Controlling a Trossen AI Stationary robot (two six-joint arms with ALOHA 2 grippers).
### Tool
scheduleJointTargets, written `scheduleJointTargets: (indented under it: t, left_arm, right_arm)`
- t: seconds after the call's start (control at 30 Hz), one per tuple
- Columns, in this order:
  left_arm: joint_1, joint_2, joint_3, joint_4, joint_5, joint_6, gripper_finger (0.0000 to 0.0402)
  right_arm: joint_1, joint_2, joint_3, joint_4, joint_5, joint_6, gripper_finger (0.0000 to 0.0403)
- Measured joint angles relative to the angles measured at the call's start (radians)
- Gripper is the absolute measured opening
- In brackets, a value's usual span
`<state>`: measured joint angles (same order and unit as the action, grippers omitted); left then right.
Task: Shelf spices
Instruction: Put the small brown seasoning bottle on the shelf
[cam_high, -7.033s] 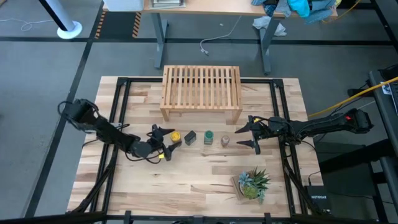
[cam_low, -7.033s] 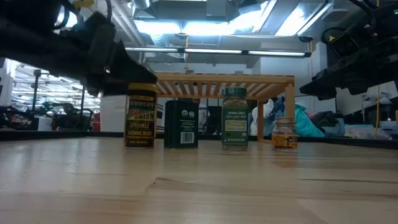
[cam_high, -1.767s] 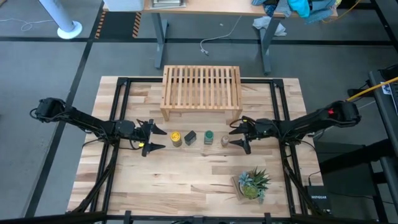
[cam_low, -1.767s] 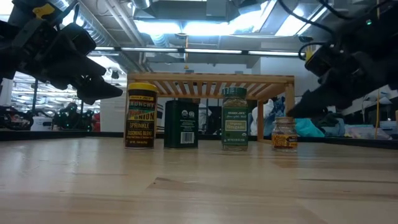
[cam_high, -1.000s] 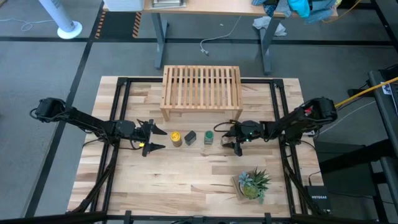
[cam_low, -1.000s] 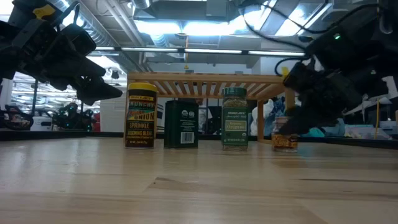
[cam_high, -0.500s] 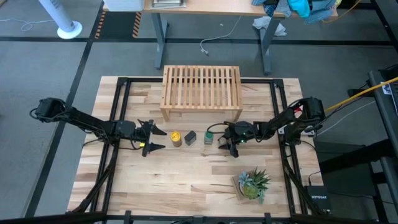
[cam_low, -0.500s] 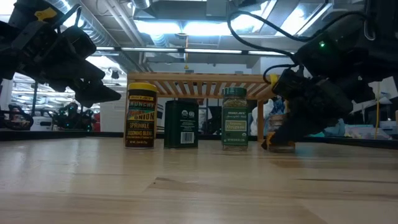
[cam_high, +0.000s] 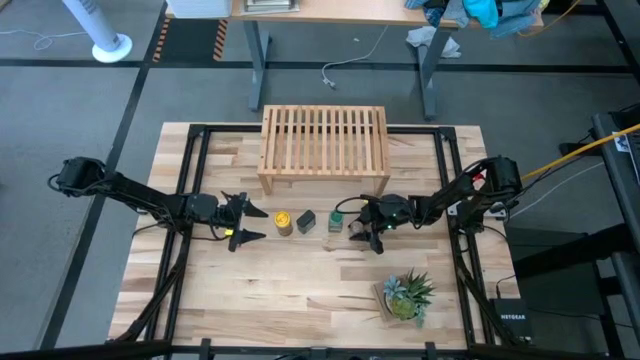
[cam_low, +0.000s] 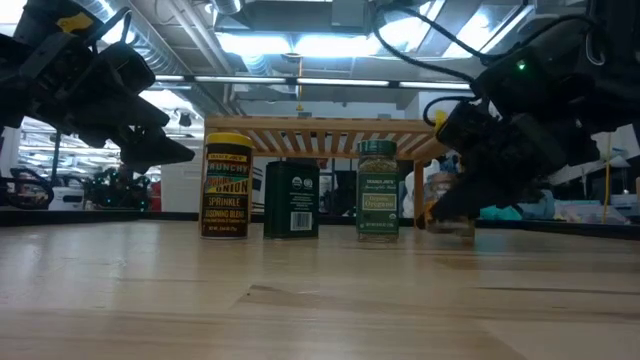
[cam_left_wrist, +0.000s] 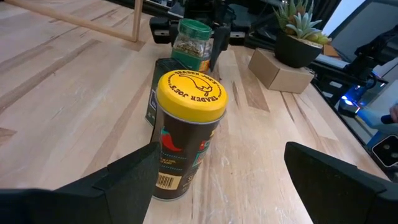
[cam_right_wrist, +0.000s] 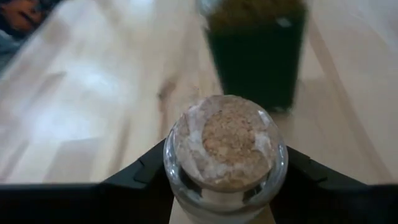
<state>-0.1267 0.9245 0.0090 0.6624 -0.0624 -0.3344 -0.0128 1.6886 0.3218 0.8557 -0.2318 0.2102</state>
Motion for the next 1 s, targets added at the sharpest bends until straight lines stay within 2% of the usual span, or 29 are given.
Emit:
scheduleJointTargets:
  t: [0.3,0.57,0.8,1.0]
  left_arm:
    - [0.000,0.000,0.000,0.000,0.000,-0.003,0.0333]
    - [0.000,0.000,0.000,0.000,0.000,-0.003,0.0334]
    - [0.000,0.000,0.000,0.000,0.000,0.009,0.0333]
    - [0.000,0.000,0.000,0.000,0.000,0.015,0.0333]
  right_arm:
    - [0.000,-0.020,0.003,0.090,-0.077,0.005,0.0195]
    - [0.000,-0.140,0.044,0.086,-0.146,0.028,0.0195]
    - [0.000,-0.214,0.129,0.063,-0.124,0.017,0.0195]
    - [0.000,-0.222,0.321,-0.119,-0.048,-0.107,0.0195]
